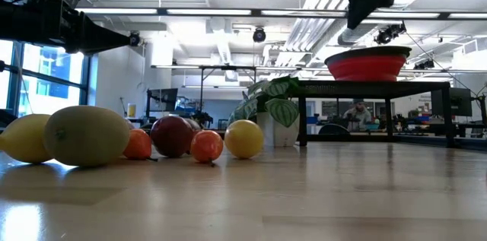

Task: Pick & Place Fruit
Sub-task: Put the orange pear into the red colander

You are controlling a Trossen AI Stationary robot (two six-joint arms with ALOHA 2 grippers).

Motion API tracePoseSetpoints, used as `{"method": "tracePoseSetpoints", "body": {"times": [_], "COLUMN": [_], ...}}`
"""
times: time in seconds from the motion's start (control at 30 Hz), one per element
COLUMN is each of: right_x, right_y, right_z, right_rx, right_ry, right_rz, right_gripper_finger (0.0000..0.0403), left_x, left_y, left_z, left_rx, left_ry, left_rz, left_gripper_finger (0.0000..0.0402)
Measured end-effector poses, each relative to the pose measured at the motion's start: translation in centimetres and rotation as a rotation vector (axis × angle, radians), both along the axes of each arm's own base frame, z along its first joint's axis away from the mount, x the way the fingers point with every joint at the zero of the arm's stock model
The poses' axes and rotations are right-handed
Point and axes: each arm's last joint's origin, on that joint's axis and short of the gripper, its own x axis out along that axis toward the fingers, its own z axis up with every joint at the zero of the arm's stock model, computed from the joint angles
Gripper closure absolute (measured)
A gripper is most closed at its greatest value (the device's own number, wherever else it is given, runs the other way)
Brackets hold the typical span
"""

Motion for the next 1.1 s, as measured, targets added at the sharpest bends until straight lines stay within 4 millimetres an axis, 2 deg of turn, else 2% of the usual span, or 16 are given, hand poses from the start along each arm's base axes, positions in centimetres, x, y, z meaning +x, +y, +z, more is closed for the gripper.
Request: {"method": "tracePoseSetpoints", "body": {"times": [0.1,0.3,0.53,0.77,1.1], "right_x": [1.0,2.6,3.7,5.0,6.2], "right_y": [1.2,4.4,7.7,9.9,11.7], "right_z": [0.3,-0.1,-3.6,-7.4,-10.4], "right_rx": [-0.045,-0.115,-0.155,-0.167,-0.308], "right_ry": [-0.062,-0.214,-0.383,-0.517,-0.698], "right_rz": [0.075,0.241,0.361,0.434,0.483], "right_gripper_finger": [0.0392,0.04,0.04,0.04,0.0401], "left_x": [0.0,0.0,0.0,0.0,0.0], "left_y": [0.0,0.0,0.0,0.0,0.0], "left_z": [0.0,0.0,0.0,0.0,0.0], "left_rx": [0.0,0.0,0.0,0.0,0.0], "left_ry": [0.0,0.0,0.0,0.0,0.0], "left_rz": [0.0,0.0,0.0,0.0,0.0], "left_gripper_finger": [0.0368,0.0368,0.0368,0.0368,0.0368]}}
